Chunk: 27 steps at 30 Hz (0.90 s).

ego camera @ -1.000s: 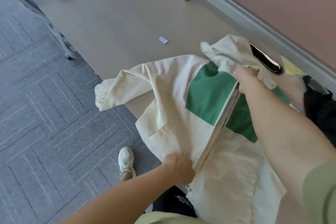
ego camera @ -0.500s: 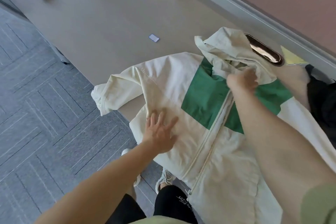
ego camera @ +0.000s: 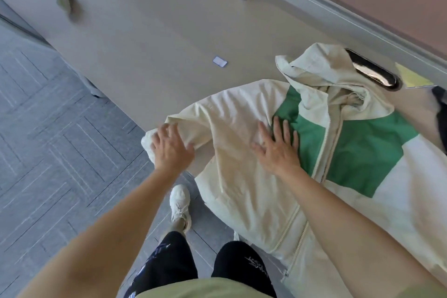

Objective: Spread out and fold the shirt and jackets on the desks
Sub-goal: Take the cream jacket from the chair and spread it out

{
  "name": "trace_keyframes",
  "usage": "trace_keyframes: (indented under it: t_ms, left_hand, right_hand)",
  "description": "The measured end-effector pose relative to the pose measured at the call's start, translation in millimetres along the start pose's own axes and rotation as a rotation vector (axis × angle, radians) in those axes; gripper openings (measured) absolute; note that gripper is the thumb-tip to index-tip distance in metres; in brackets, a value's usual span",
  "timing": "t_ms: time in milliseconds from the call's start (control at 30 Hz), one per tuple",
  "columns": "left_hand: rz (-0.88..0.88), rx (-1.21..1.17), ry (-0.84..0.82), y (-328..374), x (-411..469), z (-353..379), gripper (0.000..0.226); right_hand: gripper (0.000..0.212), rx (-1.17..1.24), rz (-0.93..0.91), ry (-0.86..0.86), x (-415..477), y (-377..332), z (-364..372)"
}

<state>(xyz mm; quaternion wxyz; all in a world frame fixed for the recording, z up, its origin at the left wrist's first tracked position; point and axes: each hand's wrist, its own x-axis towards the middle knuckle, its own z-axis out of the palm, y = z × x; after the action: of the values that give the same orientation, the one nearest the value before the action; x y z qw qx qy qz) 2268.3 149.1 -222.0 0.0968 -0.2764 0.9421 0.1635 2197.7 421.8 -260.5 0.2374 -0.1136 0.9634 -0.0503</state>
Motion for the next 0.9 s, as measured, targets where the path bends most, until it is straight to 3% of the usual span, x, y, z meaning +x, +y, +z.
trace_keyframes:
  t_ms: [100,167,233,333,433,500,600,667,733,800,900]
  left_hand:
    - [-0.058,0.096,-0.164,-22,45,-18,0.099]
    - [0.039,0.176,-0.271,-27,68,-26,0.087]
    - [0.196,0.189,-0.314,-29,82,-30,0.058]
    - [0.411,0.107,-0.143,-36,92,-43,0.011]
    - [0.538,-0.034,0.018,-33,124,-84,0.016]
    - [0.698,-0.083,0.219,-18,153,-121,0.015]
    - [0.98,0.042,0.589,11,183,-160,0.026]
    - [1.063,0.147,0.646,12,194,-157,0.026]
    - [1.072,0.325,0.569,-12,203,-129,0.027]
    - [1.065,0.526,0.374,-51,214,-100,0.038]
    - [0.882,0.705,-0.021,-92,226,-85,0.082]
  right_hand:
    - [0.066,-0.037,0.054,-0.044,14,16,-12]
    - [0.063,-0.033,0.162,-0.084,23,20,-24]
    - [0.06,0.001,0.347,-0.073,27,9,-36]
    - [0.054,0.102,0.595,0.073,36,-45,-52]
    - [0.049,0.202,0.534,0.115,50,-107,-58]
    - [0.053,0.292,0.494,0.062,59,-131,-58]
    - [0.061,0.319,0.558,-0.014,69,-143,-54]
    - [0.065,0.342,0.59,-0.052,76,-145,-55]
    - [0.069,0.371,0.606,-0.083,81,-142,-57]
    - [0.072,0.378,0.603,-0.105,86,-136,-52]
    - [0.076,0.356,0.594,-0.078,92,-128,-38]
